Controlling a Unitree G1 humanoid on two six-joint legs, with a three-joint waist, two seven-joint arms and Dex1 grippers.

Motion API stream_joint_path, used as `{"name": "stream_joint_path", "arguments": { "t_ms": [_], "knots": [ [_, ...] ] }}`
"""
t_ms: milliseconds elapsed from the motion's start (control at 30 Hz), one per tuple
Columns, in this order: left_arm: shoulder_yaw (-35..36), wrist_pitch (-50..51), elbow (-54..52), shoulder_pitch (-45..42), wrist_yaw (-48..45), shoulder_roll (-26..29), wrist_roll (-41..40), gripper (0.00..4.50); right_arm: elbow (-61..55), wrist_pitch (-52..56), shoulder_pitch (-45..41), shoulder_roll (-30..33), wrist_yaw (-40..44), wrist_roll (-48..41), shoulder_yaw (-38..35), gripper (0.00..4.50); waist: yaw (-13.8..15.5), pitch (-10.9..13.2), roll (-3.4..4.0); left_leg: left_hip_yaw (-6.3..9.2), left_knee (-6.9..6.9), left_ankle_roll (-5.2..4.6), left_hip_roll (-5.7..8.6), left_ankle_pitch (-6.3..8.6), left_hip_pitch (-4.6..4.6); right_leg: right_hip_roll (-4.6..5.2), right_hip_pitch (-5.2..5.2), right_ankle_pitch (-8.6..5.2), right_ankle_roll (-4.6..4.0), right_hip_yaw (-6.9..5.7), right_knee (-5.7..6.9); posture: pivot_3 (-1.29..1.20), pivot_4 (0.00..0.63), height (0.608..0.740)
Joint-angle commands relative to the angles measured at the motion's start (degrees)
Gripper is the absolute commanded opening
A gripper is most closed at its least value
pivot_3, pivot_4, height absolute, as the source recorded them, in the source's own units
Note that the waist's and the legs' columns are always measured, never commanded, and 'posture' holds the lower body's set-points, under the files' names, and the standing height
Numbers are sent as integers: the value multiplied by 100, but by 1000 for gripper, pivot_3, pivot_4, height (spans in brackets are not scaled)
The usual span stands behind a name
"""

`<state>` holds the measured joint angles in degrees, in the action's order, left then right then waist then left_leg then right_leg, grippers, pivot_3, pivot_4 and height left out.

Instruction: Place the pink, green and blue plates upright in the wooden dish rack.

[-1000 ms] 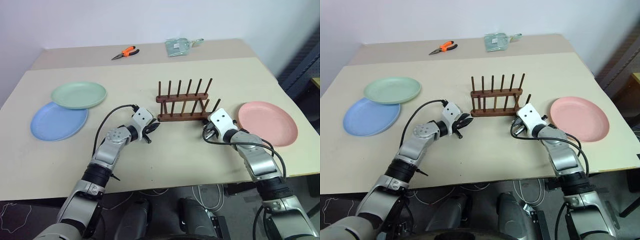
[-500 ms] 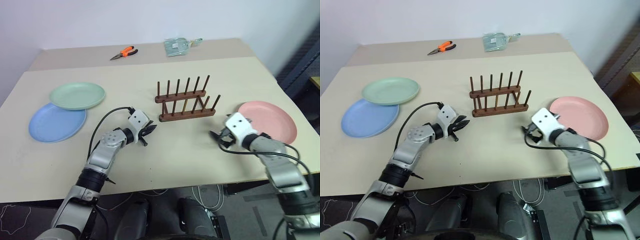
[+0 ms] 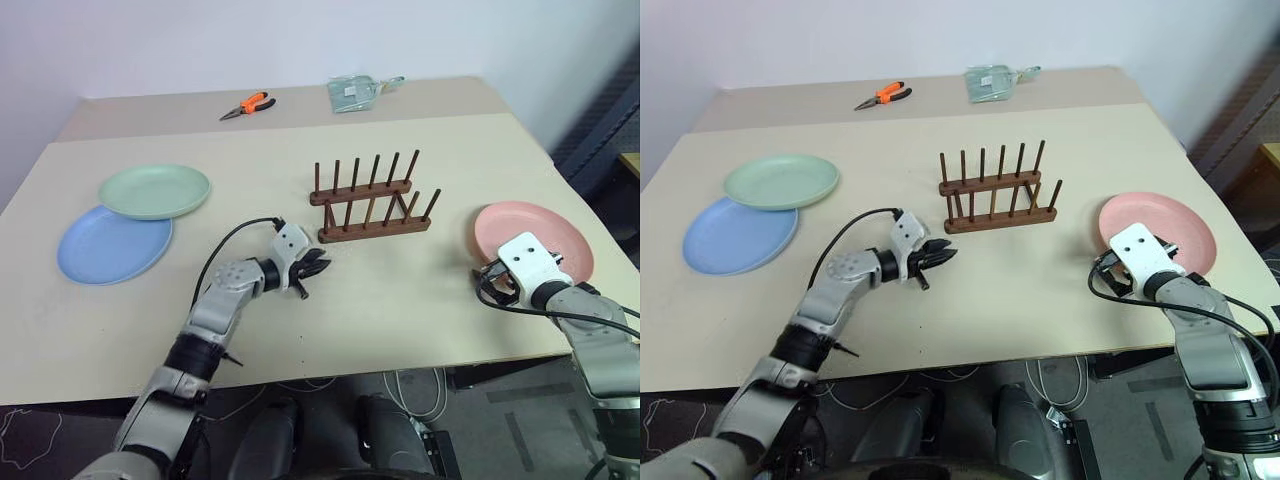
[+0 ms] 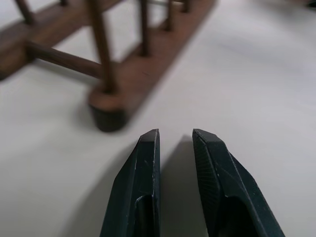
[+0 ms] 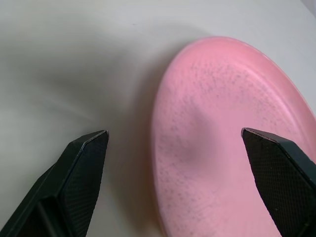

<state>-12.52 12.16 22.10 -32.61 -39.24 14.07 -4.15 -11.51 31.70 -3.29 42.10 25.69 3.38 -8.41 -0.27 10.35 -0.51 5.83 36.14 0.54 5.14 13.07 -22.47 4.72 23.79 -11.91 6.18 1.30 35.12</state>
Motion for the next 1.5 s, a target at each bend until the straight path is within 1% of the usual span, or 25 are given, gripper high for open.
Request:
{"name": "stream_joint_path", "arguments": {
  "t_ms": [33,167,233,267,333,367,400,500,600,700,767,800,900,933,1033,1067,1133,1200,1267,1367,1500],
  "knots": [
    [182,-165,523,-204,322,-17,147,1022,-63,7,-80,49,-60,52,-140,4373,-11,0,0,0,0,0,0,0,0,1,-1,-1,2,0,0,0,150,738],
    [252,-318,513,-138,310,65,121,1022,-59,33,-38,54,-39,51,-130,4373,-30,0,0,1,-2,0,-1,0,1,0,0,-2,3,0,1,0,150,738],
    [283,-285,308,-23,190,131,51,1022,-57,9,-35,42,-12,43,-84,3874,-32,0,0,1,-1,0,-1,0,1,0,0,-2,3,0,1,0,150,738],
    [291,-263,121,65,81,167,-17,1022,-56,5,-39,21,-11,27,-80,3562,-43,0,0,1,-1,0,-1,0,1,0,0,-2,3,0,0,0,150,738],
    [298,-205,-255,237,-103,228,-142,1022,-22,9,-60,-12,-16,6,-75,2617,-46,0,0,1,-5,0,-1,0,1,0,2,-2,3,1,0,0,150,738],
    [294,-155,-473,340,-185,256,-205,1022,9,7,-81,-10,-13,2,-73,2050,-38,0,1,0,-6,0,-1,0,1,0,2,-2,3,1,1,0,150,738],
    [292,-112,-627,412,-240,274,-243,1022,31,3,-95,-7,-9,2,-70,1597,-31,0,1,1,-5,0,-1,0,1,0,2,-2,3,1,1,0,150,738],
    [296,17,-958,566,-320,297,-305,1022,91,-15,-153,9,-5,3,-66,28,-11,1,0,1,-1,0,1,0,-2,3,2,-2,2,1,0,0,150,738],
    [301,205,-1489,827,-453,318,-471,1022,96,-109,-316,82,-53,64,-83,28,-17,2,0,0,-2,-1,2,1,-3,5,2,-3,3,1,-2,0,150,738],
    [342,364,-1896,1001,-495,372,-578,1022,-55,-504,-628,251,-84,134,-197,28,-38,5,4,1,-4,-1,2,1,-4,4,5,-3,3,1,-1,0,150,738],
    [413,487,-2134,1086,-530,426,-698,1022,-222,-648,-1054,280,-83,-64,-439,28,-55,10,9,-1,-3,-1,1,1,-4,3,8,-3,3,4,0,0,150,738],
    [454,542,-2271,1132,-562,465,-789,1022,-358,-646,-1339,166,-42,-394,-643,28,-58,13,12,-3,-2,-1,0,1,-4,2,8,-3,3,4,0,0,150,738],
    [571,688,-2655,1247,-717,568,-1111,1022,-991,134,-2312,-458,145,-2213,-1440,28,-61,24,16,-4,-6,-1,-5,1,-5,-2,12,-3,4,7,1,0,150,738],
    [597,744,-2765,1273,-789,598,-1223,1022,-1216,612,-2581,-695,143,-3130,-1724,28,-46,26,11,-1,-8,-1,-7,1,-7,-3,14,-3,3,5,3,0,150,738],
    [597,885,-2985,1288,-940,646,-1460,1022,-1587,1509,-2924,-1114,106,-5133,-2174,28,15,25,-1,29,-9,-1,-6,1,-17,-4,12,-3,1,-12,0,0,150,738],
    [575,900,-3035,1281,-979,650,-1510,1022,-1623,1644,-2981,-1217,51,-5611,-2208,28,41,25,-4,37,-8,-1,-5,1,-21,-1,9,-3,0,-20,-4,0,150,738],
    [528,932,-3092,1257,-999,641,-1561,1022,-1537,1781,-3109,-1395,-161,-6262,-2210,28,72,27,1,34,-3,-3,2,2,-27,5,10,-3,-2,-19,-12,0,150,738],
    [479,957,-3114,1229,-964,615,-1567,1022,-1312,1807,-3219,-1519,-342,-6602,-2141,28,88,27,2,29,5,-4,6,2,-48,10,30,-11,-17,-14,-12,0,150,738],
    [428,952,-3124,1212,-925,589,-1542,1022,-1007,1758,-3250,-1557,-355,-6661,-2029,28,87,27,2,25,10,-4,6,1,-70,9,59,-7,-20,-13,-7,0,150,738],
    [371,954,-3164,1224,-897,578,-1516,1022,-520,1662,-3262,-1533,-238,-6597,-1898,28,85,27,2,24,7,-4,5,1,-72,6,65,2,-5,-13,-3,0,150,738],
    [335,985,-3237,1269,-871,590,-1519,1022,26,1694,-3275,-1534,8,-6803,-1871,28,76,26,5,21,6,-4,4,1,-74,5,70,2,-6,-11,0,0,150,738]
  ]
}}
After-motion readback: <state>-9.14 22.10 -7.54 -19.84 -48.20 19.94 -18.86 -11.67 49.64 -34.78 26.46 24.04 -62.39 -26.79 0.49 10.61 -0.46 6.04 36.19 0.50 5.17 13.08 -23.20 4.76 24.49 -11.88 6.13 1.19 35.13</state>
